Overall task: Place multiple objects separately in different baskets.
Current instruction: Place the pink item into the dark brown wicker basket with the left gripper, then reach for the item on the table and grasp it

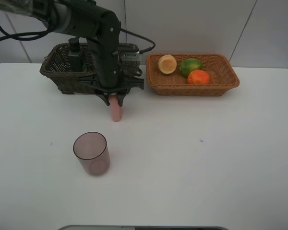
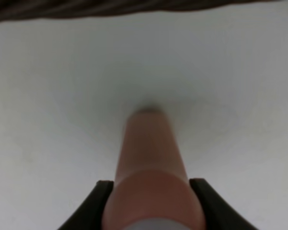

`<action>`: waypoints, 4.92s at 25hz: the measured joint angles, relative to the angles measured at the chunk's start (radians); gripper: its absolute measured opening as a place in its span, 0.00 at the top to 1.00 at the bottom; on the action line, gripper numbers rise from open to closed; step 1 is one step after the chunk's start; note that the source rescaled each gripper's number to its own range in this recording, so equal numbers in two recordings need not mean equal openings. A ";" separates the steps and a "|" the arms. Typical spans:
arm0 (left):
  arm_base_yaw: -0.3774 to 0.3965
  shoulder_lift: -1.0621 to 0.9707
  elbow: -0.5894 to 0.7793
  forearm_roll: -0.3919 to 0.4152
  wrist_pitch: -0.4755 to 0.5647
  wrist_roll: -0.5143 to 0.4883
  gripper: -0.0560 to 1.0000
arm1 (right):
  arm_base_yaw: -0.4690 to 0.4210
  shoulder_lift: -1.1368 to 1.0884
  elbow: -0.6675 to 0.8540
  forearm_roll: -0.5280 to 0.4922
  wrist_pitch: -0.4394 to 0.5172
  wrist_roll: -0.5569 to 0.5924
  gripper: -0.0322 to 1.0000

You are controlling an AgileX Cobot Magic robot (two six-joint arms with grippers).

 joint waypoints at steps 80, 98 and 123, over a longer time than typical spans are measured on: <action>0.220 0.174 -0.374 -0.065 -0.101 0.623 0.43 | 0.000 0.000 0.000 0.000 0.000 0.000 0.00; 0.210 0.099 -0.395 -0.079 -0.082 0.623 0.00 | 0.000 0.000 0.000 0.000 0.000 0.000 0.00; 0.196 -0.539 0.289 -0.083 0.026 0.969 0.00 | 0.000 0.000 0.000 0.000 0.000 0.000 0.00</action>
